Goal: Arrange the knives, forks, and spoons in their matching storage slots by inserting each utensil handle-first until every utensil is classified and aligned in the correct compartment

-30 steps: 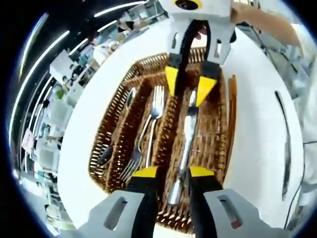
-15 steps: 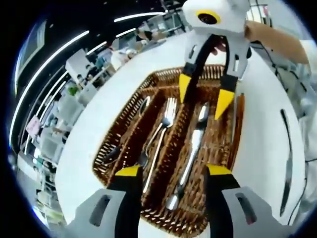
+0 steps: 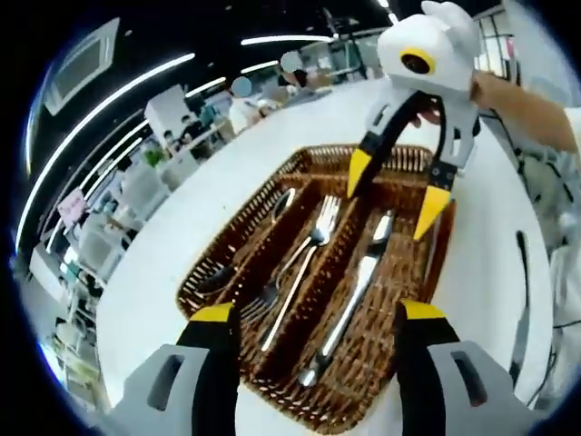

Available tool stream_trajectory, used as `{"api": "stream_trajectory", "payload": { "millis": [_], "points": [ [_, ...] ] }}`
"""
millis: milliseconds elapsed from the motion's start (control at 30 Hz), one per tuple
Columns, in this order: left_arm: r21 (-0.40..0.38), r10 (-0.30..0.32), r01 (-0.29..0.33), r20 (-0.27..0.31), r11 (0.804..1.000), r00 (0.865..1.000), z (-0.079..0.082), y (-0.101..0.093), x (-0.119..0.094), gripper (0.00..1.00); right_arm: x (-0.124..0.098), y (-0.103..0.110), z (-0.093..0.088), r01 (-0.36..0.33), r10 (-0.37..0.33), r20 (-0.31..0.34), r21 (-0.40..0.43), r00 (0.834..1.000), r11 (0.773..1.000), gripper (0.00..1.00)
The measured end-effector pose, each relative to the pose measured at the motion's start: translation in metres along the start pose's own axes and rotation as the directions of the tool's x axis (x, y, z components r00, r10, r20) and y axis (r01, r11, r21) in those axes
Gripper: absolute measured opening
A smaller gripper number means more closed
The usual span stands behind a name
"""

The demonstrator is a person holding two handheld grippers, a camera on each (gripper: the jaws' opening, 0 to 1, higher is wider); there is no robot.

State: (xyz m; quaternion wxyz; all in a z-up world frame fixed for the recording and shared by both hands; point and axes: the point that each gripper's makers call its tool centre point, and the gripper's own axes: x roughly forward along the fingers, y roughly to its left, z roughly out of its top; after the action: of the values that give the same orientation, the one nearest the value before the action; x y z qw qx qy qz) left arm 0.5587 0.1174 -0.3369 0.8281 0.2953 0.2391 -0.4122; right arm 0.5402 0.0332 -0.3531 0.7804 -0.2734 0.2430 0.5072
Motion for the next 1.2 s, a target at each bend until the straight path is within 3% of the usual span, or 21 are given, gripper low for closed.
{"api": "stream_trajectory", "payload": {
  "millis": [333,700,1067,1200],
  "points": [
    [-0.07,0.015,-0.014,0.018,0.997,1.0,-0.006,0.005,-0.004,0.9,-0.005,0.003,0.002,0.017,-0.017,0.023,0.003,1.0,1.0,0.51],
    [-0.142,0.037,-0.025,0.08,0.99,0.996,-0.003,0.0,-0.015,0.98,-0.015,0.004,0.008,0.054,-0.053,0.101,0.002,0.993,0.999,0.66],
    [-0.163,0.049,-0.035,0.082,0.986,0.995,-0.013,-0.008,-0.018,0.99,-0.017,0.012,0.003,0.078,-0.075,0.126,-0.017,0.989,0.997,0.73],
    [-0.179,0.058,-0.04,0.097,0.983,0.994,-0.012,-0.008,-0.021,1.0,-0.02,0.009,0.004,0.096,-0.093,0.151,-0.012,0.984,0.995,0.8]
  ]
}}
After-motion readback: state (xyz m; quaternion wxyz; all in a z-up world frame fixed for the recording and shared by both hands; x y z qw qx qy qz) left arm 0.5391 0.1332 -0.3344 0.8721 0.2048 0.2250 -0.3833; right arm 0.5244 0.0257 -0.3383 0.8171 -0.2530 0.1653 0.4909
